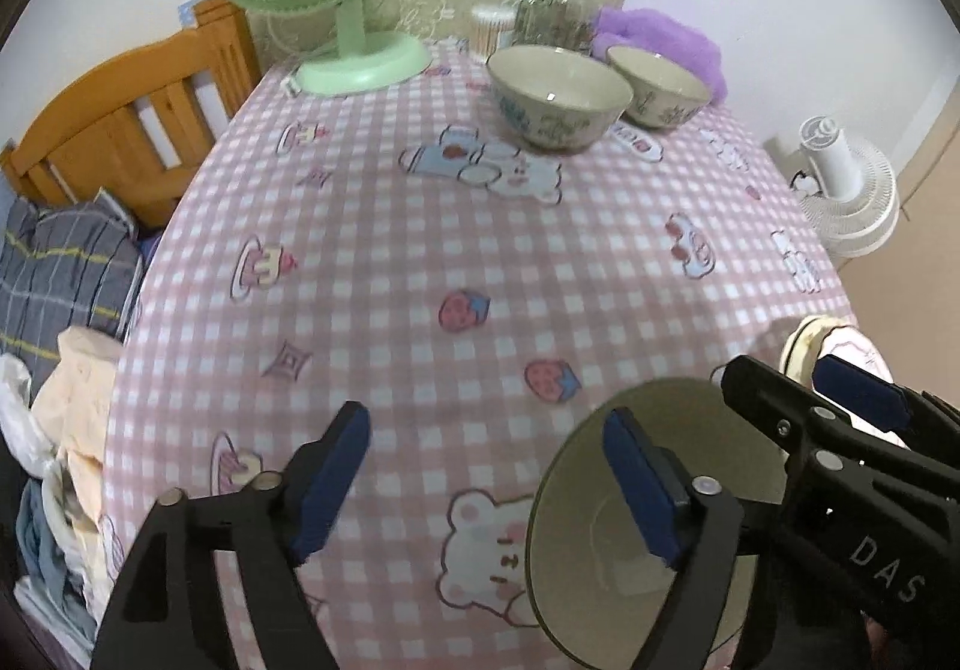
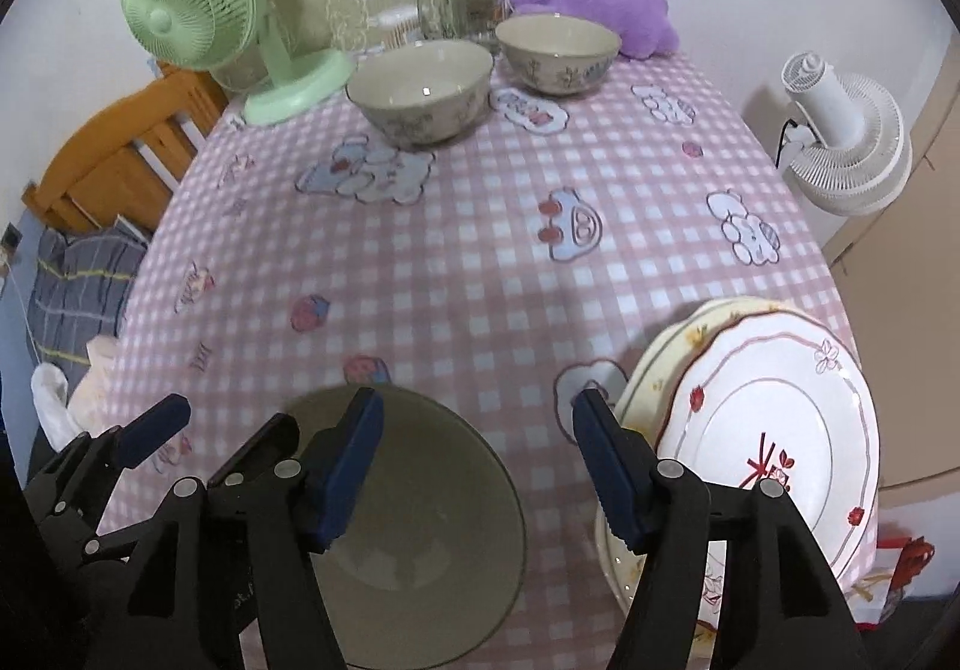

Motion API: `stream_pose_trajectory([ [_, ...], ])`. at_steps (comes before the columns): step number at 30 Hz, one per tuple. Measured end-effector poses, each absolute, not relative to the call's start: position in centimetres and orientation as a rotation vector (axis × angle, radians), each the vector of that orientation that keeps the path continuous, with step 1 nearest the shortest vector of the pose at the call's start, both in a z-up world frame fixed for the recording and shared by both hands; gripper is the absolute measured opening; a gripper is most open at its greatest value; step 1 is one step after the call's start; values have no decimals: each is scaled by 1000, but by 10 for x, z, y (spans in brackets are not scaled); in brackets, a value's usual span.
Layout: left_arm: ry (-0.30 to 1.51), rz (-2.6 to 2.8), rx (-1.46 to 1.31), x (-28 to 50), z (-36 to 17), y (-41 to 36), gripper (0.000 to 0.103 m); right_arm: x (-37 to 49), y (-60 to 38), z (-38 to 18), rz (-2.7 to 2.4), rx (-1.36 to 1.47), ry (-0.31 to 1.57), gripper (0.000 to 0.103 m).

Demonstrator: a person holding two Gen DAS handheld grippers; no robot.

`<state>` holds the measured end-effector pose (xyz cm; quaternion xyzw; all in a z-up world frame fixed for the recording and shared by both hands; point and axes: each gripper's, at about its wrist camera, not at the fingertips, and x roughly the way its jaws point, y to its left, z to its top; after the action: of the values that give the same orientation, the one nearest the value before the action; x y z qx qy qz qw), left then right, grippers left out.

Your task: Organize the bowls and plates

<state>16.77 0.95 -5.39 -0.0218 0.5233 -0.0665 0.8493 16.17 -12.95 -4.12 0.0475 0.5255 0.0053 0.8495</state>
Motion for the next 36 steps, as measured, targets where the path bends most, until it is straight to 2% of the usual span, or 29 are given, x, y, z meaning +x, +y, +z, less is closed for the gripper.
stream_pose_trajectory([
  [6,1058,-174,-27,184,-31,12,90,174,-120,-19,-8,99,1056,81],
  [17,1000,-125,-37,233,-9,5,90,225,-124,8,48,78,970,81],
  [19,980,-96,-45,244,-8,2,87,241,-126,8,72,73,957,81],
  [36,945,90,-70,346,-33,-33,76,363,-155,-18,165,60,928,80],
])
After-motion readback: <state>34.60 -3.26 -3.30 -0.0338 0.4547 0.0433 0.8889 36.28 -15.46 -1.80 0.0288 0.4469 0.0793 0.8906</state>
